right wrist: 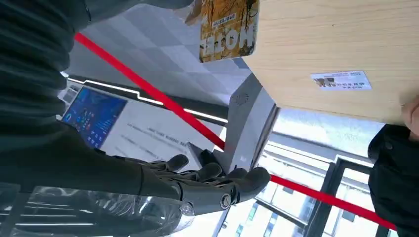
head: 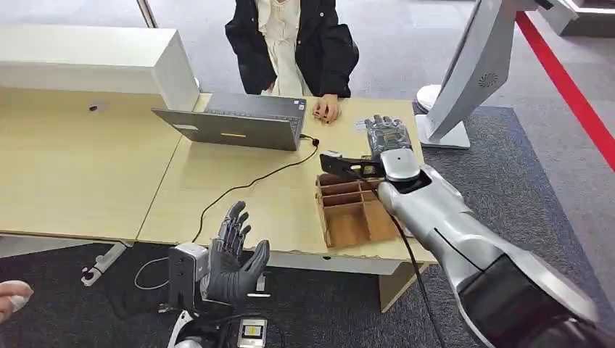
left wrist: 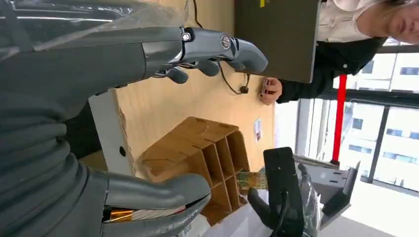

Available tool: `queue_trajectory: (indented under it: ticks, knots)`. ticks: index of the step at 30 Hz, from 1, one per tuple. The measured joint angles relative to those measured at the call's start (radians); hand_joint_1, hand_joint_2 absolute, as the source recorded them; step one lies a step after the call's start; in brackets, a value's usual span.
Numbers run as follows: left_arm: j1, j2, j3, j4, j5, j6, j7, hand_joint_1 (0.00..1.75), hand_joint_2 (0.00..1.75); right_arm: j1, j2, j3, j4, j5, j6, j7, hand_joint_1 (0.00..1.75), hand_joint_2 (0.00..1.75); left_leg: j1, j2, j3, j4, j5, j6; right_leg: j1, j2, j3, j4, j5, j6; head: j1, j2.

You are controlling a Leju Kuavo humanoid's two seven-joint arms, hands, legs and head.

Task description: Pass the card to the sensor for recognition and then transmit it.

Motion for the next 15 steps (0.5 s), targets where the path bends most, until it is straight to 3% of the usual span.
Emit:
queue_trajectory:
  ticks: [8,9,10,15]
  knots:
    - [0.0,0.005,-0.001,-0.008,0.001,-0.003,0.006,0.0,1.75,0.001,-0.002,0.002,0.0,-0.013,0.011,-0.02,0.02,1.75,0.0,0.0,0.0,0.0,0.0,0.0,0.0,0.0,0.0,0.0,0.0,0.0,0.0,0.0]
    - [0.0,0.005,-0.001,-0.008,0.001,-0.004,0.006,0.0,1.75,0.001,-0.003,0.002,0.0,-0.016,0.015,-0.028,1.57,1.75,0.0,0.0,0.0,0.0,0.0,0.0,0.0,0.0,0.0,0.0,0.0,0.0,0.0,0.0]
    - [-0.001,0.005,-0.001,-0.008,0.002,-0.006,0.006,0.0,1.75,0.001,-0.003,0.002,0.0,-0.017,0.022,-0.037,1.75,1.75,0.0,0.0,0.0,0.0,0.0,0.0,0.0,0.0,0.0,0.0,0.0,0.0,0.0,0.0]
    - [-0.002,0.005,-0.001,-0.008,0.005,-0.02,0.006,0.0,1.75,0.003,-0.006,0.002,0.0,-0.023,0.056,-0.055,1.75,1.75,0.0,0.0,0.0,0.0,0.0,0.0,0.0,0.0,0.0,0.0,0.0,0.0,0.0,0.0]
